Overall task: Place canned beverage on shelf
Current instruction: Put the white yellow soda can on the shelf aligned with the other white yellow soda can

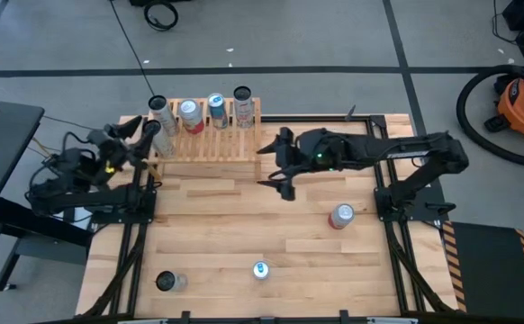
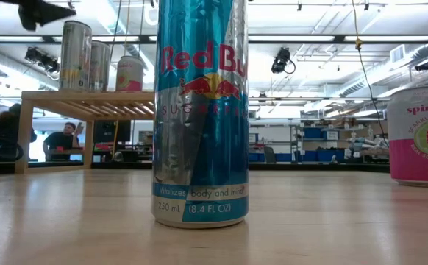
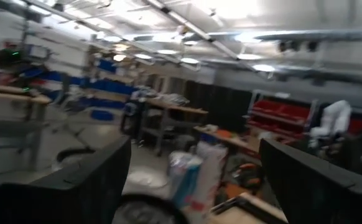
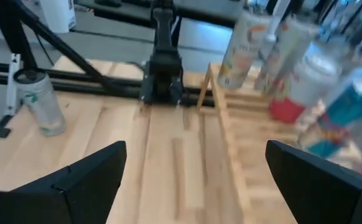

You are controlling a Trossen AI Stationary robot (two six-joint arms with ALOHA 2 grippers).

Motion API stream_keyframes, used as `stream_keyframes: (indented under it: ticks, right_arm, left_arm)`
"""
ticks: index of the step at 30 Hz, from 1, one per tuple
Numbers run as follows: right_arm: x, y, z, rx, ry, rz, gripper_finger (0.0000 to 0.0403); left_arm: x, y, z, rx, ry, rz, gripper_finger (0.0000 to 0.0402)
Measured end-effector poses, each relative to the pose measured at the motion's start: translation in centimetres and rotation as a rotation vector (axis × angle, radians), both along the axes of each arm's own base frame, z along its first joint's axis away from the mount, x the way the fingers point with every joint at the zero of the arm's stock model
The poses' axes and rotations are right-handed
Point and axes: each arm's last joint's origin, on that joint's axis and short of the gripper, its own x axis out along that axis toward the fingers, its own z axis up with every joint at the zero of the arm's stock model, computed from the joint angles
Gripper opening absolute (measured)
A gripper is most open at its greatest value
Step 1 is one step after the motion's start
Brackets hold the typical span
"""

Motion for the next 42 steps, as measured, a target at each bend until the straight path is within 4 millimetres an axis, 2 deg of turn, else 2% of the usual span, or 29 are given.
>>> stream_keyframes:
  ticks: [7, 16, 25, 29, 34, 38, 42]
  right_arm:
    - [3.9, -1.2, -1.6, -0.116, -0.120, 0.035, 0.0395]
    - [9.1, -4.2, -5.5, -0.106, -0.298, -0.014, 0.0395]
    - [11.9, -5.7, -8.7, -0.116, -0.449, -0.026, 0.0395]
    - [13.3, -6.7, -8.8, -0.038, -0.473, 0.020, 0.0395]
    - [15.4, -7.9, -8.8, -0.032, -0.499, 0.033, 0.0395]
    - [16.8, -8.1, -8.3, -0.037, -0.542, 0.055, 0.0395]
    - [18.8, -8.2, -8.9, -0.034, -0.551, 0.105, 0.0395]
  left_arm:
    - [-1.0, -0.4, 1.6, 0.096, 0.020, -0.108, 0.0357]
    - [-0.9, -0.6, 1.5, 0.119, 0.046, -0.175, 0.0357]
    - [-0.8, -0.6, 1.5, 0.101, 0.034, -0.183, 0.0357]
    - [-0.8, -0.6, 1.4, 0.067, 0.011, -0.198, 0.0357]
    - [-0.8, -0.6, 1.4, 0.067, 0.012, -0.198, 0.0357]
    - [-0.8, -0.6, 1.4, 0.066, 0.015, -0.198, 0.0357]
    - [-0.7, -0.6, 1.0, 0.056, 0.051, -0.200, 0.0357]
